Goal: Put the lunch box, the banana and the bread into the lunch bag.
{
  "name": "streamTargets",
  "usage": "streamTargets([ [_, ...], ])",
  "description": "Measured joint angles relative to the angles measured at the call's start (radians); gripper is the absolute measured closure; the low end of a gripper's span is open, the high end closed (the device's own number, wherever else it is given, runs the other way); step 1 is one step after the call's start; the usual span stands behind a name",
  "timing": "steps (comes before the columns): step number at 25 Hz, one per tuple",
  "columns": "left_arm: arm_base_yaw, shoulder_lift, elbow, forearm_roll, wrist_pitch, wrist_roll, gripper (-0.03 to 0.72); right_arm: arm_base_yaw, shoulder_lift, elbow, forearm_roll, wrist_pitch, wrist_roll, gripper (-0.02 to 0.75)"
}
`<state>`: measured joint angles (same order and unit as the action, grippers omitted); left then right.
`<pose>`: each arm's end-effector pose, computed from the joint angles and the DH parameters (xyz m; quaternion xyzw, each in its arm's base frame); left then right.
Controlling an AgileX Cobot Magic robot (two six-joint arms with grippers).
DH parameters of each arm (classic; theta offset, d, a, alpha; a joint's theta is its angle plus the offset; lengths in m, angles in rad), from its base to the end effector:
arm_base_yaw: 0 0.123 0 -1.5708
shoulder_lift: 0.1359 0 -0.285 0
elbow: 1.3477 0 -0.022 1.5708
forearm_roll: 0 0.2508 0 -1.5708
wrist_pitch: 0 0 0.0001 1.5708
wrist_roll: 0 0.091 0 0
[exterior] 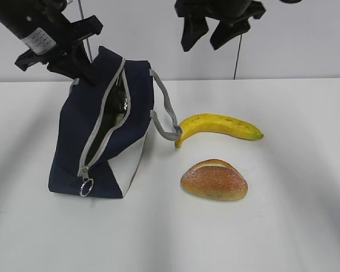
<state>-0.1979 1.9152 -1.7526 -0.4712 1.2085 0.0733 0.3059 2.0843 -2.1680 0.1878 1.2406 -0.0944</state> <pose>0.3942 -0.1185 0.3007 0.0799 0.9604 -0.2361 0.1245 0.4330 0.1536 0.3360 -0.1844 0.9467 0.1190 0.2356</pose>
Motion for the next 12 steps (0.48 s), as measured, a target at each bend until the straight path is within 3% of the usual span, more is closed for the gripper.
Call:
streamTargets([
  [8, 0.0, 0.001, 0.0, 0.001, 0.001, 0.0, 0.688, -0.01, -0.07, 0.155, -0.258, 0.004, -0.129, 0.248],
  [12, 0.0, 0.001, 0.0, 0.001, 0.001, 0.0, 0.688, -0.01, -0.057, 0.256, -0.334, 0.004, -0.241, 0.249],
])
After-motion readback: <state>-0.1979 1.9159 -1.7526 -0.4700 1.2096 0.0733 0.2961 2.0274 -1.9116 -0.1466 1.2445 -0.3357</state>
